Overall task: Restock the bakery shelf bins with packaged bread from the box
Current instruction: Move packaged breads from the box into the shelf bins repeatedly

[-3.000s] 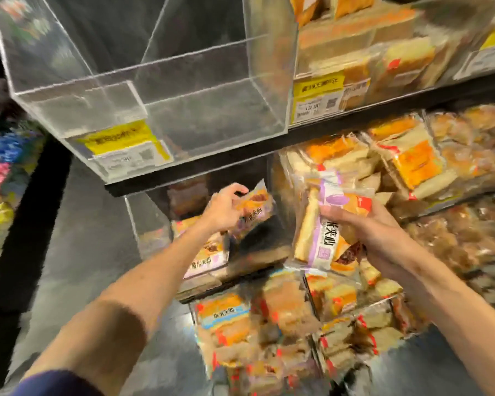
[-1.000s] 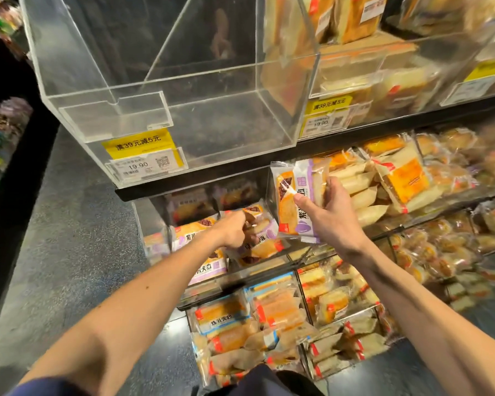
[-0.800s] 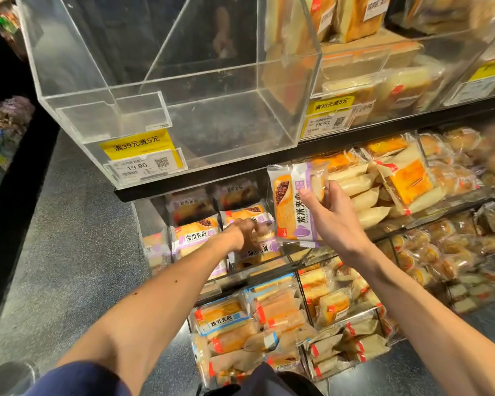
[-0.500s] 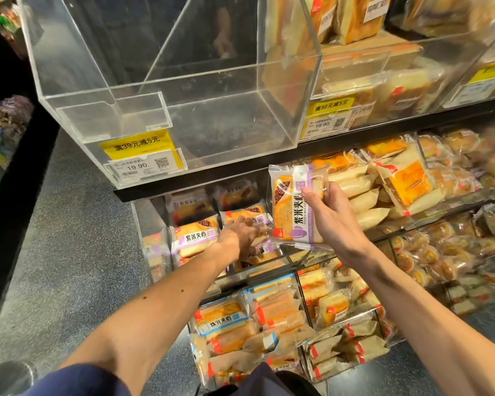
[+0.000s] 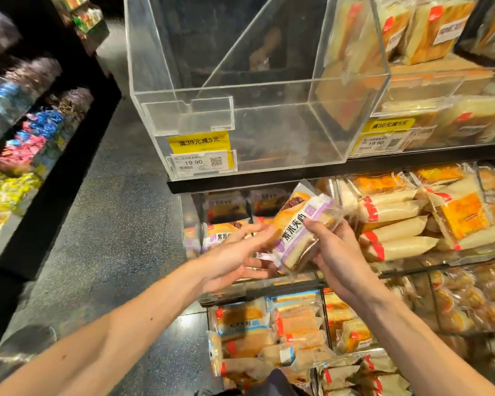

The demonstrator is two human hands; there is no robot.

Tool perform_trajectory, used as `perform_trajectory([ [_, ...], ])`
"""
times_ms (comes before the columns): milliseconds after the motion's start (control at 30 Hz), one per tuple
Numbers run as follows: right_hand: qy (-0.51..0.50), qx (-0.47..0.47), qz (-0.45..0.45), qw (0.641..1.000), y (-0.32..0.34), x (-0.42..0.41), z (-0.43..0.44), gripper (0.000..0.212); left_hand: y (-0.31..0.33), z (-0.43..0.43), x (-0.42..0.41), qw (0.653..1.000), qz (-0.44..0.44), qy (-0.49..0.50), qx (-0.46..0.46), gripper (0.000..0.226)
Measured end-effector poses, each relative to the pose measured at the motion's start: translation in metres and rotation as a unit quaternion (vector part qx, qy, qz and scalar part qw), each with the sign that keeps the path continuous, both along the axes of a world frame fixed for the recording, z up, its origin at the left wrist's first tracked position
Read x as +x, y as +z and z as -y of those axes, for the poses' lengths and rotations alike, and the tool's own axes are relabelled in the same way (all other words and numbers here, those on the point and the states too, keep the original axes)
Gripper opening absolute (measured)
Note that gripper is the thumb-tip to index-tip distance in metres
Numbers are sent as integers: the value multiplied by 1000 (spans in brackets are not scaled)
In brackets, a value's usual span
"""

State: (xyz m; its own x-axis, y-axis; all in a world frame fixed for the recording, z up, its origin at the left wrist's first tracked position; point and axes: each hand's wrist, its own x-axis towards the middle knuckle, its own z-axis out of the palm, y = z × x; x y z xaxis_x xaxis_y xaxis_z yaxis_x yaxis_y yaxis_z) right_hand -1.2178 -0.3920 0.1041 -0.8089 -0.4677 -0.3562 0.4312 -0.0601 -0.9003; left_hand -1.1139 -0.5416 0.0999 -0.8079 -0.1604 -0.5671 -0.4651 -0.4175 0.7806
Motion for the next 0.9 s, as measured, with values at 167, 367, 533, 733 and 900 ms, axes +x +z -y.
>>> perform_trajectory([
  [167, 29, 155, -276, 948, -9, 7, 18, 62, -7, -11, 13, 988, -24, 151, -28, 82],
  [367, 118, 258, -297, 912, -17, 0, 20, 24, -30, -11, 16, 961, -5, 174, -213, 89],
  [533, 263, 315, -244, 879, -29, -24, 38, 23, -45, 10, 5, 919, 70, 134, -365, 68],
  [733, 327, 326, -231, 856, -60, -39, 85, 20, -64, 43, -16, 846, 209, 98, -480, 52],
  [900, 344, 349, -209, 846, -103, -45, 115, 20, -79, 52, -29, 779, 264, 35, -568, 47],
])
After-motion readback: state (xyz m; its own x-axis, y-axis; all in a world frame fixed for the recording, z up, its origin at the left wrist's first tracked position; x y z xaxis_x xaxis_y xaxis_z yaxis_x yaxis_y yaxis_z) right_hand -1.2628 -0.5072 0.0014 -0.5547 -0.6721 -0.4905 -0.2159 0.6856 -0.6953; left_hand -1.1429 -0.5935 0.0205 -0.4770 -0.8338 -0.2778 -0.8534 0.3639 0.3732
